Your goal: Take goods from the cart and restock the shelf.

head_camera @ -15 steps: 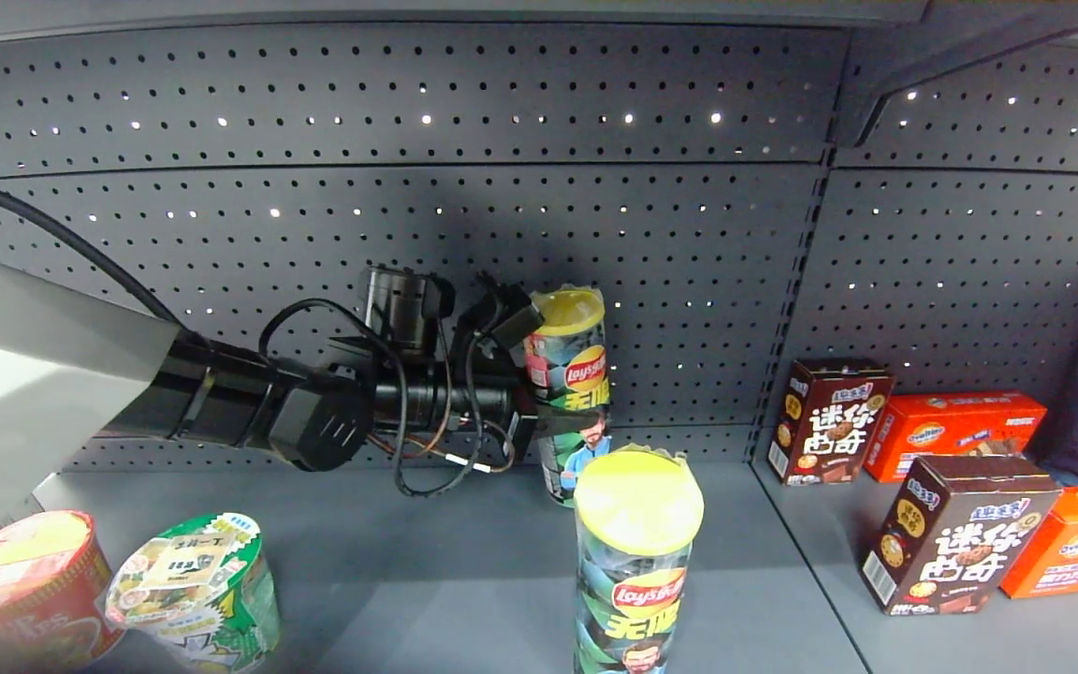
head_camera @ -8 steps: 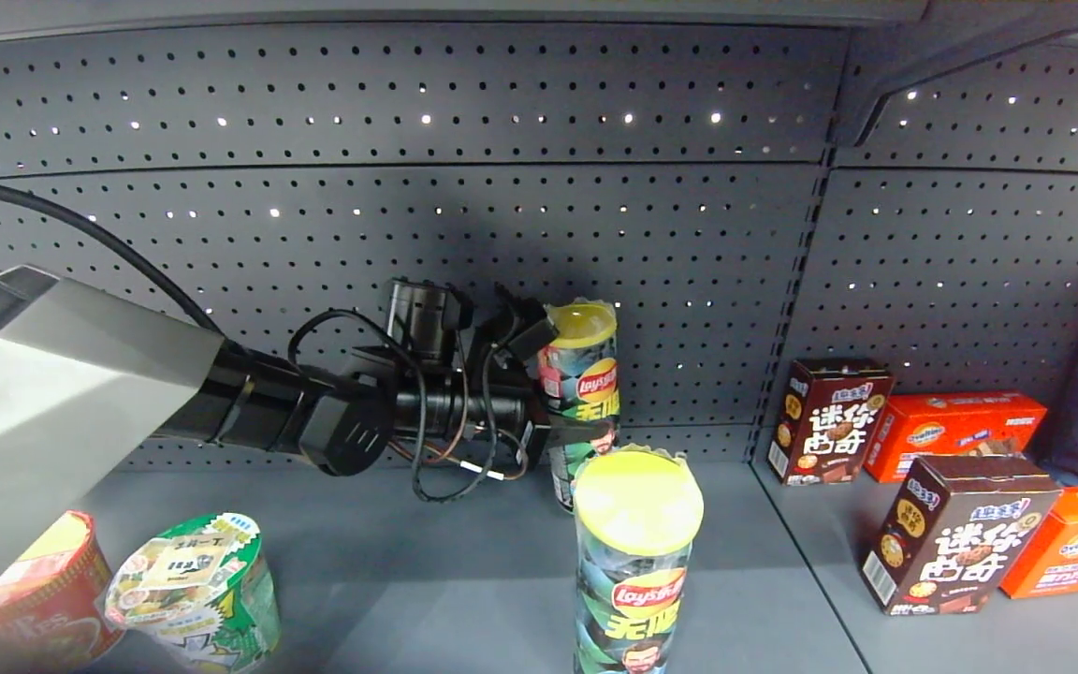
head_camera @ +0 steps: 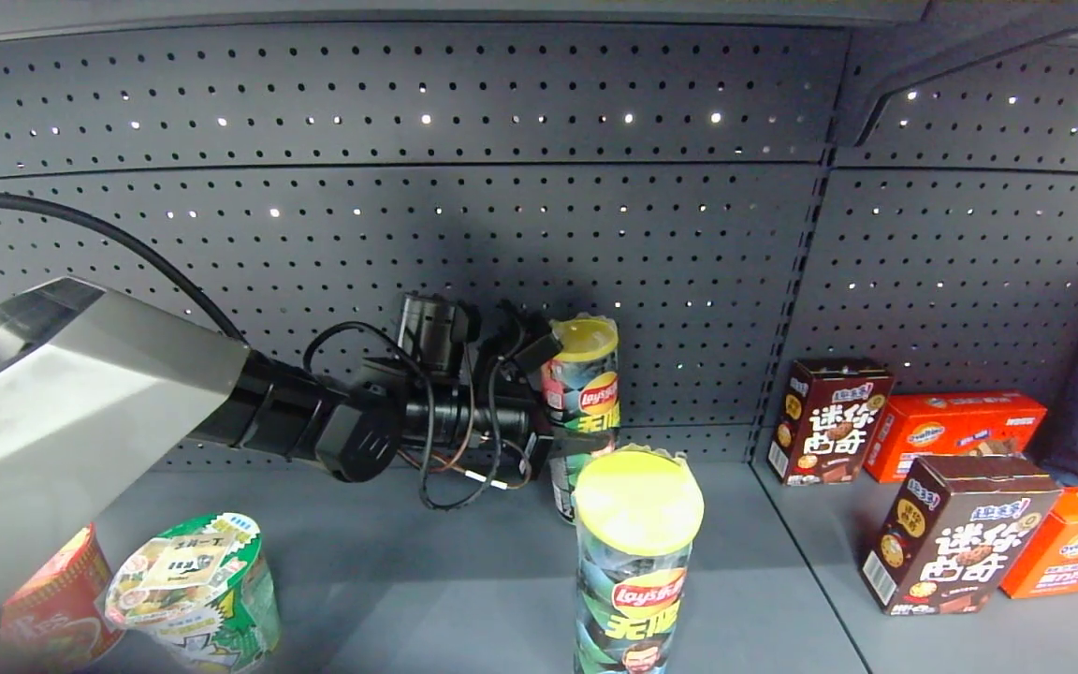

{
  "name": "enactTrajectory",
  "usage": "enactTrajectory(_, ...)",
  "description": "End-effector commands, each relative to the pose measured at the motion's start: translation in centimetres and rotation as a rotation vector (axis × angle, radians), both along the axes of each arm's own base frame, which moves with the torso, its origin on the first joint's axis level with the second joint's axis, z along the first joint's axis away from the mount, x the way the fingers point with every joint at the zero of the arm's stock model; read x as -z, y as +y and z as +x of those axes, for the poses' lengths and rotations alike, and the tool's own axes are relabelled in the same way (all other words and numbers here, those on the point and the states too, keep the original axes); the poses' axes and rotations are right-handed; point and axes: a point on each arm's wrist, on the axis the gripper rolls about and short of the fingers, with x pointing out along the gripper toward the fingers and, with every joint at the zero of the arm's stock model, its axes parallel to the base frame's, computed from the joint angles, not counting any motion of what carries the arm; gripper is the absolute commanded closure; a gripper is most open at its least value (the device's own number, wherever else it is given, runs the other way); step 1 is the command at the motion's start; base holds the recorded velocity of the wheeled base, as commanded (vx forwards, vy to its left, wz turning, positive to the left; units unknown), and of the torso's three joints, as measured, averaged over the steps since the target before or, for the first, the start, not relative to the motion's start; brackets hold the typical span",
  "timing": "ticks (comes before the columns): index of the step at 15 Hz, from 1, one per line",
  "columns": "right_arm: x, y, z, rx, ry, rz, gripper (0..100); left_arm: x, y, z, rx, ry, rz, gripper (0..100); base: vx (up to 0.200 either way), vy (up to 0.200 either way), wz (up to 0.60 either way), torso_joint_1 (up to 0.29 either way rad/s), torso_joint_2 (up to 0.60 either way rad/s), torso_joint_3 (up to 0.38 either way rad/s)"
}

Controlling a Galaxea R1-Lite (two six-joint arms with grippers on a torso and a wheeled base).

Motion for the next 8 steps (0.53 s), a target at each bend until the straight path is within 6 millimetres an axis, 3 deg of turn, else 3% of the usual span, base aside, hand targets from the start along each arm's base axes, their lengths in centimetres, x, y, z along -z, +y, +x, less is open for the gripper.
enactTrajectory(1,-0.04,0.0,0.0,0.0,0.0,0.0,0,0.47,-0.05,0.16,-0.001,0.01,0.004,100,0.0,0.0,0.0,0.0,0.0,0.0)
enactTrajectory(6,-0.03,0.0,0.0,0.0,0.001,0.001,0,1.03,-0.17,0.41,-0.002,0.018,0.01,100,0.0,0.0,0.0,0.0,0.0,0.0)
enactTrajectory(7,-0.03,0.0,0.0,-0.001,0.001,0.002,0,1.14,-0.17,0.4,-0.002,0.02,0.011,0,0.0,0.0,0.0,0.0,0.0,0.0)
enactTrajectory(8,-0.03,0.0,0.0,-0.001,0.0,0.008,0,1.14,-0.17,0.4,-0.002,0.02,0.011,0,0.0,0.0,0.0,0.0,0.0,0.0)
